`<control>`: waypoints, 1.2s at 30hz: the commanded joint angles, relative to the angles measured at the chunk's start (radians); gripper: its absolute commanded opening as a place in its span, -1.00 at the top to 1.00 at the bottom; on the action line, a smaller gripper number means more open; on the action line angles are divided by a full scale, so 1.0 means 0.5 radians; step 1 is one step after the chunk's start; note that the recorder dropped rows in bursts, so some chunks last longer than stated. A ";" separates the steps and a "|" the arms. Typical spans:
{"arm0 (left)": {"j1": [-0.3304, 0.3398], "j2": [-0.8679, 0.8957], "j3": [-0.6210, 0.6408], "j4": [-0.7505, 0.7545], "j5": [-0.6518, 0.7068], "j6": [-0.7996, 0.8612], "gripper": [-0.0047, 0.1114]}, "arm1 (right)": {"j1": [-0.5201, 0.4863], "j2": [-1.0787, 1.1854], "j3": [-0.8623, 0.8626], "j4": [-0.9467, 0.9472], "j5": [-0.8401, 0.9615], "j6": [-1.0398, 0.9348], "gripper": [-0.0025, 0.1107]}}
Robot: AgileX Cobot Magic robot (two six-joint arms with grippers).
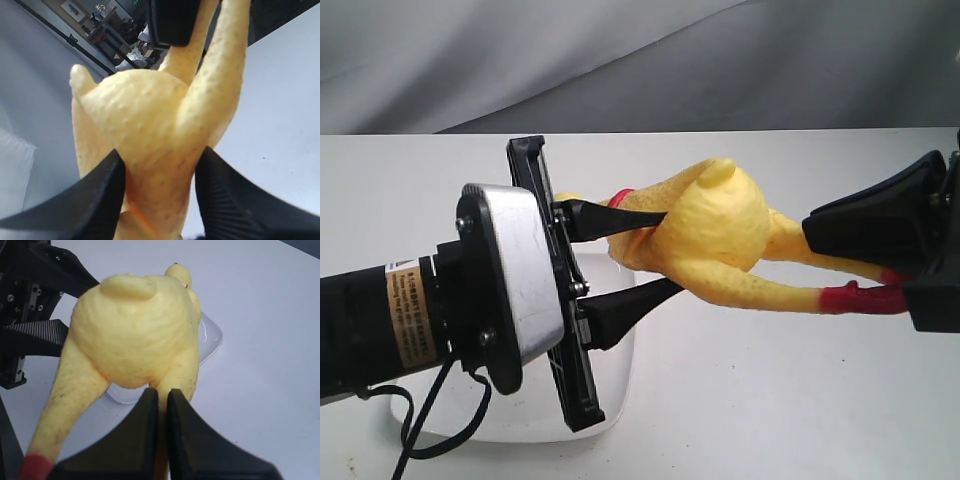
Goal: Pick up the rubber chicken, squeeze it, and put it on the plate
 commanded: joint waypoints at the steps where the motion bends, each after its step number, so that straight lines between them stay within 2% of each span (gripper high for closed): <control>1: -0.010 -0.002 -0.012 -0.001 -0.041 -0.034 0.90 | 0.009 -0.012 0.000 0.106 0.013 -0.026 0.96; 3: -0.010 -0.002 -0.012 -0.001 -0.006 -0.034 0.79 | 0.009 -0.012 0.000 0.106 0.013 -0.026 0.96; 5: -0.010 -0.002 -0.012 -0.001 0.037 -0.034 0.59 | 0.009 -0.012 0.000 0.106 0.013 -0.026 0.96; 7: -0.010 -0.002 -0.012 -0.010 0.056 -0.038 0.29 | 0.009 -0.012 0.000 0.106 0.013 -0.026 0.96; 9: -0.010 -0.002 -0.012 -0.015 0.042 -0.106 -0.14 | 0.009 -0.012 0.000 0.106 0.013 -0.026 0.96; 11: -0.010 -0.002 -0.012 -0.061 0.020 -0.178 -0.47 | 0.009 -0.012 0.000 0.106 0.013 -0.026 0.96; 13: -0.010 -0.002 -0.012 -0.080 0.024 -0.237 -0.62 | 0.009 -0.012 0.000 0.106 0.013 -0.026 0.96; 17: -0.010 -0.002 -0.012 -0.066 0.050 -0.237 -0.60 | 0.009 -0.012 0.000 0.106 0.013 -0.030 0.96; 29: -0.010 -0.002 -0.012 -0.066 0.050 -0.242 -0.37 | 0.009 -0.012 0.000 0.098 0.008 -0.030 0.96; 32: -0.010 -0.002 -0.012 -0.066 0.050 -0.245 -0.13 | 0.009 -0.012 0.000 0.098 0.008 -0.030 0.96; 35: -0.010 -0.002 -0.012 -0.066 0.050 -0.245 0.31 | 0.009 -0.012 0.000 0.098 0.008 -0.030 0.96; 36: -0.010 -0.002 -0.012 -0.066 0.050 -0.245 0.52 | 0.009 -0.012 0.000 0.098 0.008 -0.030 0.96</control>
